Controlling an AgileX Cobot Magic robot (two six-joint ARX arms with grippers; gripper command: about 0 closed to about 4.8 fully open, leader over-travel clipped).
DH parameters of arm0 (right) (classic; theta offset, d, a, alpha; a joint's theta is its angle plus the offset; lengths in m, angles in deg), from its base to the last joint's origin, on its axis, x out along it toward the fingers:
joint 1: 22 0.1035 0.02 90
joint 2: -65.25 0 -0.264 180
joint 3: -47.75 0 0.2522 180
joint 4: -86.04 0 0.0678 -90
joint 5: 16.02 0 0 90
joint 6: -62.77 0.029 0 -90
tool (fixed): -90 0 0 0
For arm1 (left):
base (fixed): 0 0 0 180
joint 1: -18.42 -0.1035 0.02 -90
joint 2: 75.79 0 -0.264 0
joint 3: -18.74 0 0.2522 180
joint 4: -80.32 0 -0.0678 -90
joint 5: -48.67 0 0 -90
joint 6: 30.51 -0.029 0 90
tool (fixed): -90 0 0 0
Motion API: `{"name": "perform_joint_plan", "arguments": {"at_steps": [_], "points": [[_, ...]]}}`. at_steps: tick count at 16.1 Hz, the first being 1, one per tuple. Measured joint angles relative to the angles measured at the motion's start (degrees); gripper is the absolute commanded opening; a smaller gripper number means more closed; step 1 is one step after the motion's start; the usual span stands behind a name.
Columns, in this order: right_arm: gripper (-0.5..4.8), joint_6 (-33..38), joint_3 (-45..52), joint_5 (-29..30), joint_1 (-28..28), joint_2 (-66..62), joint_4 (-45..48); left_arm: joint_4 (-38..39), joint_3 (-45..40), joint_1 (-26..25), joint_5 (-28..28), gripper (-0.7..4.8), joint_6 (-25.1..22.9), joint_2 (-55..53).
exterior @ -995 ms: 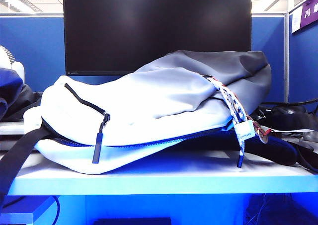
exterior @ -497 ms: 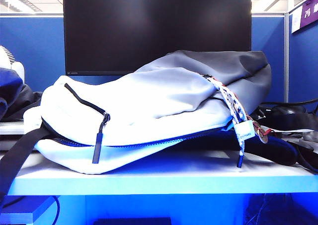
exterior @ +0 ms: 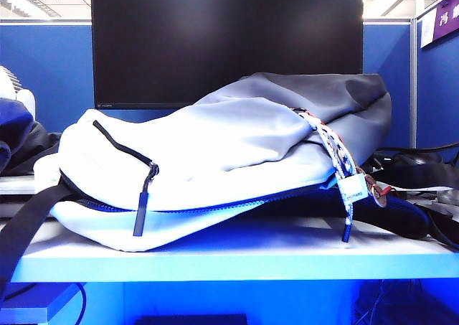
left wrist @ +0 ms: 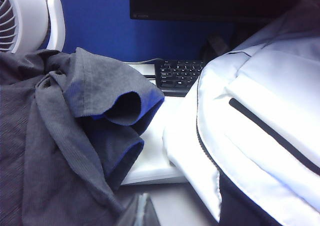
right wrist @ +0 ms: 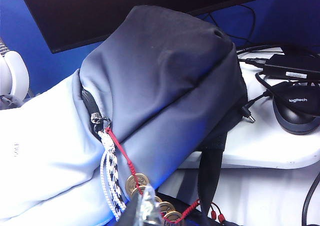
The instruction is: Take the gray clothes out of the backpack.
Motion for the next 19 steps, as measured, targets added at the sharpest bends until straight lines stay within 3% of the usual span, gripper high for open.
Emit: {"name": "perform_joint_plan", "arguments": {"at_steps": [4,11,14,17,19], "points": [[-0.07,-10.0,2.4,-1.3,-2.5,0.0,-3.0,0.0,0.0,0.0,0.0,-0.05,0.0,0.0],[-0.07,-11.9,4.1,-1.5,-25.9,0.0,-4.3,0.1,0.0,0.0,0.0,-0.05,0.0,0.0],[-0.07,-12.3,4.1,0.0,-28.6,0.0,-4.2,0.1,0.0,0.0,0.0,-0.05,0.0,0.0],[-0.07,-15.5,4.1,8.3,-29.4,0.0,-4.0,0.1,0.0,0.0,0.0,-0.05,0.0,0.0],[-0.07,-16.0,4.1,9.0,-29.4,0.0,-3.9,0.1,0.0,0.0,0.0,-0.05,0.0,0.0]]}}
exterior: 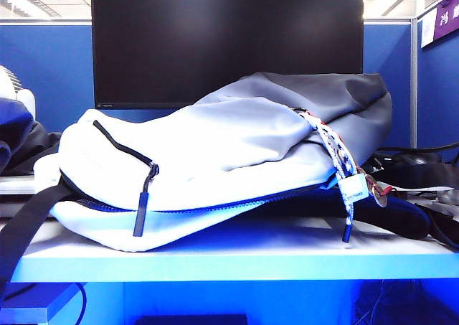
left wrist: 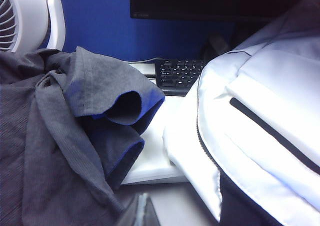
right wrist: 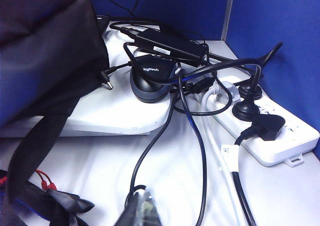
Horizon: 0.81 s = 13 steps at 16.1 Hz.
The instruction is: Take the gray clothes out of the backpack.
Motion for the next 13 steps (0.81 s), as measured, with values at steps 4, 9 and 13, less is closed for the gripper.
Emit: {"name": "perform_joint_plan", "arguments": {"at_steps": [4,9,13], "points": [[-0.07,-0.2,0.0,0.1,0.0,0.0,1.0,0.0,0.0,0.0,0.0,-0.05,0.0,0.0],[-0.07,-0.9,0.0,2.6,0.0,0.0,1.7,0.0,0.0,0.0,0.0,-0.05,0.0,0.0],[-0.07,-1.2,0.0,2.8,0.0,0.0,1.7,0.0,0.0,0.0,0.0,-0.05,0.0,0.0]]}}
